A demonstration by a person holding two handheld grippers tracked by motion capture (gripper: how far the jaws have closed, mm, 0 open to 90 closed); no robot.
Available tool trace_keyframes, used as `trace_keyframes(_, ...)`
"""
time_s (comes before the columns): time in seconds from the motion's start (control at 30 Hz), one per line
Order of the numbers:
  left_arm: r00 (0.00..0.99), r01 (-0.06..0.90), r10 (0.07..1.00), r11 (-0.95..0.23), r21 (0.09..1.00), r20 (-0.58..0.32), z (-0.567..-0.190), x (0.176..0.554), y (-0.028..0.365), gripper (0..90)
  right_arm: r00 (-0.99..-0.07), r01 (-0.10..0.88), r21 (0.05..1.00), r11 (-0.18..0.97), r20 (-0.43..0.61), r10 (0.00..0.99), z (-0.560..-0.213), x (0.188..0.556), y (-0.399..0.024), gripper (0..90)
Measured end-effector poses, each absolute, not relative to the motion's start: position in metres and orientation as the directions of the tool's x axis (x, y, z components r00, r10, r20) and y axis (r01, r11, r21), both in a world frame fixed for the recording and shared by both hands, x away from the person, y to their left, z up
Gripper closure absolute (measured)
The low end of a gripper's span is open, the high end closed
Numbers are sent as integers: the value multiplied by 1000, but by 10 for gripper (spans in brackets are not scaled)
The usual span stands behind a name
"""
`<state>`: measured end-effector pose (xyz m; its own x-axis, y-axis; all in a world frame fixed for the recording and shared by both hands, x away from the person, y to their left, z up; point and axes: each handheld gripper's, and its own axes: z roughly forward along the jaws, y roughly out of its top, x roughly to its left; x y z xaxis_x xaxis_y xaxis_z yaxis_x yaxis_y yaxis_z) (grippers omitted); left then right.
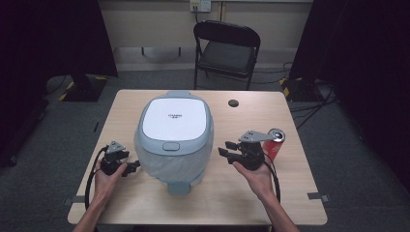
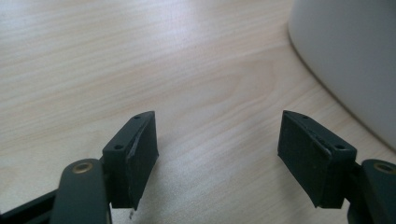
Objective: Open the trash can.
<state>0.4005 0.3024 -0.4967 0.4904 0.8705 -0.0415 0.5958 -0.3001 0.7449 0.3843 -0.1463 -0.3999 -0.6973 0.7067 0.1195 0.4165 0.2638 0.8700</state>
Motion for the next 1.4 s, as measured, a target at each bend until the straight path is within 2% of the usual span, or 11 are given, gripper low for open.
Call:
trace_keyframes(0.1, 499, 576, 867, -337, 745, 7, -500, 400, 299, 278, -712, 392, 886, 248, 121, 691, -388, 377, -148, 648)
trace_keyframes(0.33, 489, 574, 872, -323, 752, 1, -501, 401, 298, 255, -770, 319, 916, 242, 102, 630, -355, 360, -144, 728)
trace_keyframes(0.57, 493, 573, 870, -324, 753, -1, -502, 401, 298, 251, -830, 272, 936, 221, 113, 546, -324, 344, -145, 894)
trace_keyframes(0.73, 497, 571, 868, -329, 753, 2, -502, 402, 298, 246, -877, 233, 949, 213, 111, 468, -302, 329, -139, 900)
trace_keyframes(1.0, 499, 571, 866, -330, 752, 1, -502, 403, 298, 237, -938, 168, 951, 259, 73, 339, -279, 325, -87, 900)
trace_keyframes(1.2, 499, 571, 866, -330, 752, 2, -502, 403, 298, 237, -948, 148, 933, 327, 40, 316, -283, 339, -52, 900)
trace_keyframes(1.4, 499, 571, 867, -330, 752, 2, -502, 403, 298, 237, -949, 148, 921, 360, 30, 313, -284, 344, -41, 900)
